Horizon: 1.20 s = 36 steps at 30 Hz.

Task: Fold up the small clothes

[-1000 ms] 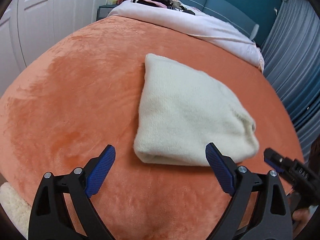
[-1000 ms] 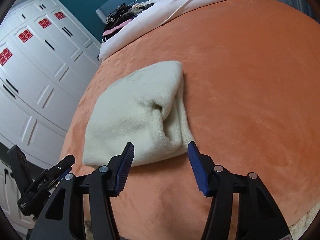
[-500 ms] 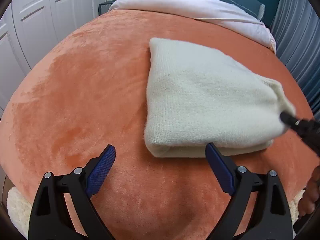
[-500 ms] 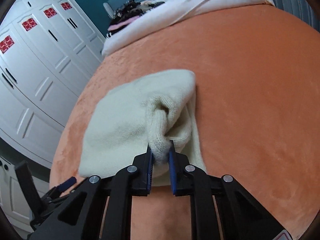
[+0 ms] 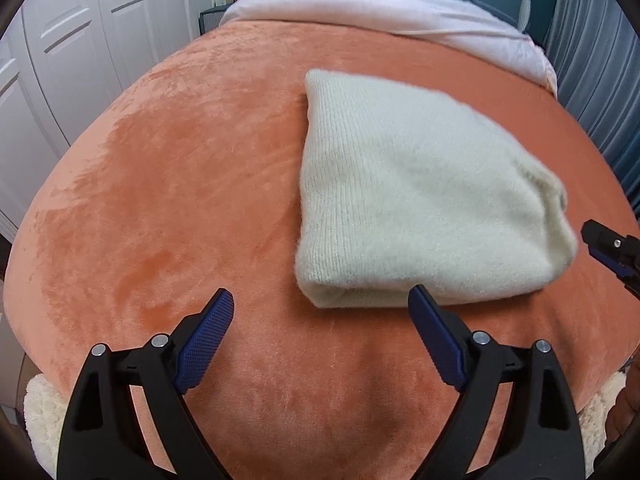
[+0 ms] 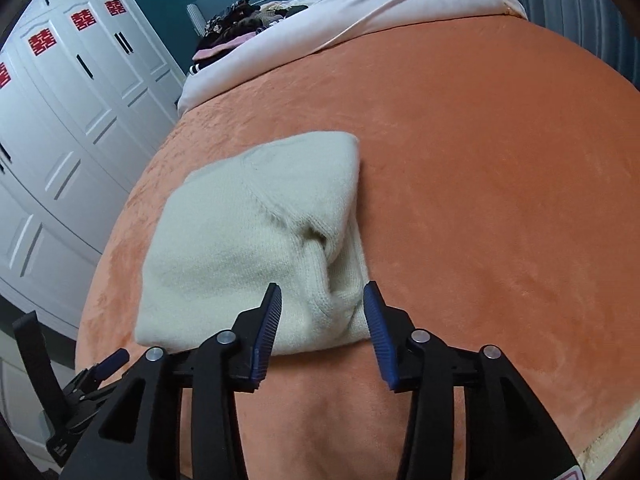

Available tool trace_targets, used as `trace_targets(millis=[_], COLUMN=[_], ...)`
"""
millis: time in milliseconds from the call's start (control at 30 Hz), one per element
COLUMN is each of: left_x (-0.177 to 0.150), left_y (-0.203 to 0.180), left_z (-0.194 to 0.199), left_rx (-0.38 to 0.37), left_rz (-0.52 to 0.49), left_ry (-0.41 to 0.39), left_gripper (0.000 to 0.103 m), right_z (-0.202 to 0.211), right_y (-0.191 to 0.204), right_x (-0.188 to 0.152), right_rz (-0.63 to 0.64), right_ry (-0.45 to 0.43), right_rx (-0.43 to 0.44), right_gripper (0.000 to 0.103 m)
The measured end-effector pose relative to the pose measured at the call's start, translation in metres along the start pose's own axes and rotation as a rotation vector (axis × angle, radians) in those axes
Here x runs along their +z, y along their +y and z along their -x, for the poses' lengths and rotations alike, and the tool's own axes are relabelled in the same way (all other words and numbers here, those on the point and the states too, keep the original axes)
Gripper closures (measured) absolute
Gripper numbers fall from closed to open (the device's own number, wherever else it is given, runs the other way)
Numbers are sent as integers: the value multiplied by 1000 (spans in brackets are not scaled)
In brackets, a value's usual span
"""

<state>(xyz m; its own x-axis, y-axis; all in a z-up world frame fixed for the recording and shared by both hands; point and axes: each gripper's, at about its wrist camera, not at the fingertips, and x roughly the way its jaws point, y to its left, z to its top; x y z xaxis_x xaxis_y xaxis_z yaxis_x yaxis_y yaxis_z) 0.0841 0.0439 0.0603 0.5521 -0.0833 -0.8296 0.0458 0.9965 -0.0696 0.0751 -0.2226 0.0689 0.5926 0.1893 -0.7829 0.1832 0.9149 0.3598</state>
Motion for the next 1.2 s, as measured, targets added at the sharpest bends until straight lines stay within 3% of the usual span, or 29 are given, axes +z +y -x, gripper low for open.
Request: trace_targets(millis=[67, 133, 200, 300, 433, 500, 533, 567, 600, 700, 767, 833, 900, 933, 1067, 1133, 1200], left_x=[11, 29, 53, 77, 81, 80, 82, 86, 91, 106, 109, 105, 93, 90, 80, 72, 61], left_y=[7, 14, 18, 36, 51, 47, 41, 34, 28, 14, 7, -8, -19, -19, -18, -21, -25], left_z=[15, 26, 20, -21, -84, -99, -102, -99, -93, -64, -61, -78, -97, -92, -61, -44, -30], left_rx=[-72, -150, -200, -284, -380, -432, -457, -432, -415, -459, -488, -431, -342, -338, -275, -226, -159], left_rz=[52, 111, 155, 251, 389, 390, 381, 363, 339, 265, 223, 157, 113, 118, 108, 60, 4], left_ry=[-54, -100, -91, 4, 172, 199, 202, 196, 169, 69, 36, 74, 120, 88, 15, -22, -47], left_gripper=[16, 12, 7, 6, 7, 9, 14, 19, 23, 30, 30, 30, 25, 25, 26, 25, 16], right_z=[1, -4, -20, -50, -96, -113, -118, -115, -107, -59, -38, -56, -96, -98, -43, -24, -8], right_y=[-3, -7, -10, -18, -29, -25, -20, -12, -5, 6, 7, -7, -30, -37, -28, -24, -21], right_x=[14, 30, 46, 60, 57, 51, 52, 56, 60, 77, 79, 75, 62, 56, 50, 39, 22], right_rz=[-21, -45, -61, -113, -212, -224, -218, -183, -152, -108, -41, -23, -77, -103, -73, -42, -25], right_ry=[-15, -20, 0, 73, 197, 241, 248, 230, 202, 50, -28, 17, 173, 189, 21, -18, -33], right_rx=[9, 25, 34, 65, 147, 187, 186, 177, 177, 250, 227, 151, 78, 113, 78, 22, -30], right_gripper=[41, 36, 31, 28, 27, 32, 44, 60, 65, 71, 71, 69, 61, 60, 55, 54, 53])
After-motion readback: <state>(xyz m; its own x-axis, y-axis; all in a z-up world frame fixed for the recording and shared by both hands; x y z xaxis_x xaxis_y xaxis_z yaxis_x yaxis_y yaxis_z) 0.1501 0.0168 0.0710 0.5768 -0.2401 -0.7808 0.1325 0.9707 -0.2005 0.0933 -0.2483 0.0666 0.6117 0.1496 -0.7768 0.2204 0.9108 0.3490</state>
